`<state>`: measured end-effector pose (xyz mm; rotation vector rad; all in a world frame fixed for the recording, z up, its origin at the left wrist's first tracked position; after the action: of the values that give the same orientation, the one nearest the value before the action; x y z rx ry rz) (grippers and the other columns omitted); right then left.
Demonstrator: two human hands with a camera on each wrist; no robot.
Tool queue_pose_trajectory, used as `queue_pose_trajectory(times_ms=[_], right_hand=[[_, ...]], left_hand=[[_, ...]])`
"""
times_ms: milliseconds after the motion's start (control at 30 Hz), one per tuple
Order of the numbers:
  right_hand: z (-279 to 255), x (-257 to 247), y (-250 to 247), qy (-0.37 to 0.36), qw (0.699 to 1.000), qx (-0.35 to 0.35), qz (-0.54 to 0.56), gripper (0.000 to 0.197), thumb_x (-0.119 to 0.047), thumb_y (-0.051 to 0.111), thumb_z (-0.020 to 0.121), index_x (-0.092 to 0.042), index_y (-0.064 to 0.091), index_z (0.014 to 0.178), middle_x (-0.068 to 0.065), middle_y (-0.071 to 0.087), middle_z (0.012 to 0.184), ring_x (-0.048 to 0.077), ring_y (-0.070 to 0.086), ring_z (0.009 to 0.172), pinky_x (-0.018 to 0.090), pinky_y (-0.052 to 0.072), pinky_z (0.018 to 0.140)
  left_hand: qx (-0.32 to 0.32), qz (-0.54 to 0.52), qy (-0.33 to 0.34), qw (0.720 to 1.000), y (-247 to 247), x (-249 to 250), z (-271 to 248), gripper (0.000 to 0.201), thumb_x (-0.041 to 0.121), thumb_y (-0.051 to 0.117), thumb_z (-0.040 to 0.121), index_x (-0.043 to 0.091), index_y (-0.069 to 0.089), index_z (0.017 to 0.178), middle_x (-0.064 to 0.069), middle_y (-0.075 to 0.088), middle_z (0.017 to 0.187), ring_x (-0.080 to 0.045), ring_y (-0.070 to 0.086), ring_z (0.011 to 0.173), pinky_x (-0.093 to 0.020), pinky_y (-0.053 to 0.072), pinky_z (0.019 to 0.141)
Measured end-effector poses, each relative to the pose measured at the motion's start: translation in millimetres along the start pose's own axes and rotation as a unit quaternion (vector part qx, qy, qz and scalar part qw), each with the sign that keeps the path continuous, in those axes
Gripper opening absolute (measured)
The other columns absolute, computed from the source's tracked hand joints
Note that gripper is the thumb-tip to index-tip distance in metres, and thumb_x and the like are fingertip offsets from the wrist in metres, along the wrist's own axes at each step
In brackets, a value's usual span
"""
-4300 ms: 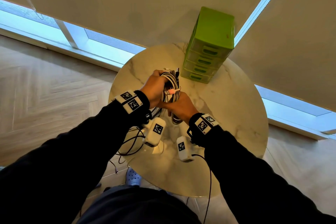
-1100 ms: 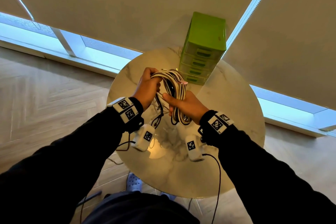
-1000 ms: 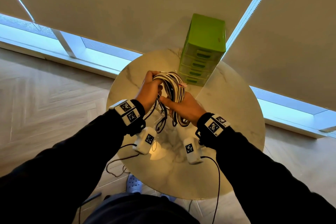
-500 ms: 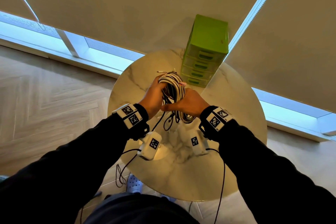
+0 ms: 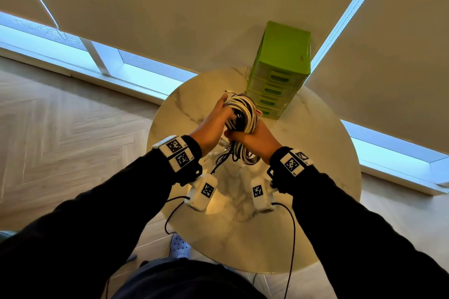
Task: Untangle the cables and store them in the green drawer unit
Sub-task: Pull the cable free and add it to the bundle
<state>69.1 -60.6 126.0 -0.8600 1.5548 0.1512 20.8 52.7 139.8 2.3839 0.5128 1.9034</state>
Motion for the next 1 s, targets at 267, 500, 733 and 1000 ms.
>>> queue_pose_trajectory(times_ms=[267, 500, 733, 1000], right_hand=[[1.3, -2.1, 12.9, -0.058, 0.983, 0.000, -0.175, 0.041, -0.041, 0.061, 0.074, -0.031, 0.062, 0.114, -0.001, 0.071, 0.097, 0.018, 0.068, 0.084, 0.042, 0.060, 0.073], [2.2, -6.3, 1.9, -0.038, 0.995, -0.006, -0.089, 0.038, -0.025, 0.074, 0.077, -0.022, 0.066, 0.114, 0.004, 0.073, 0.100, 0.020, 0.070, 0.090, 0.041, 0.059, 0.080], [2.3, -2.8, -42.5, -0.001, 0.973, 0.148, 0.177, 0.011, -0.015, 0.075, 0.087, -0.005, 0.071, 0.088, 0.011, 0.073, 0.080, 0.024, 0.070, 0.074, 0.041, 0.058, 0.076], [-7.0, -4.8, -44.6, 0.007, 0.936, 0.180, 0.302, 0.026, -0.006, 0.070, 0.088, 0.011, 0.065, 0.107, 0.023, 0.074, 0.095, 0.032, 0.073, 0.087, 0.035, 0.059, 0.075]], left_hand=[[0.083, 0.117, 0.027, 0.989, -1.7, 3.5, 8.6, 0.095, 0.032, 0.096, 0.062, 0.020, 0.040, 0.138, 0.004, 0.068, 0.111, -0.011, 0.066, 0.104, -0.034, 0.055, 0.095], [0.050, 0.158, 0.077, 0.983, 4.1, 19.9, 12.9, 0.025, 0.030, 0.082, 0.082, 0.021, 0.064, 0.098, 0.009, 0.072, 0.090, -0.004, 0.068, 0.088, -0.026, 0.054, 0.088], [0.070, 0.148, 0.049, 0.985, -11.2, 8.6, -3.8, 0.033, 0.032, 0.063, 0.098, 0.009, 0.059, 0.120, -0.002, 0.067, 0.107, -0.014, 0.065, 0.098, -0.026, 0.050, 0.086], [-0.036, 0.070, -0.110, 0.991, 8.1, -41.0, -14.5, 0.047, 0.045, 0.046, 0.104, 0.006, 0.066, 0.118, -0.009, 0.073, 0.102, -0.017, 0.068, 0.081, -0.021, 0.051, 0.066]])
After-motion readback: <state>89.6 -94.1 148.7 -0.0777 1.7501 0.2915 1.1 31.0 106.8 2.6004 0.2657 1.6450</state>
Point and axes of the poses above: each hand's wrist, its own z-axis towards the middle knuckle, its own y-axis out of the palm, x = y × z, the point moved 4 cm from there along z, towards the middle knuckle
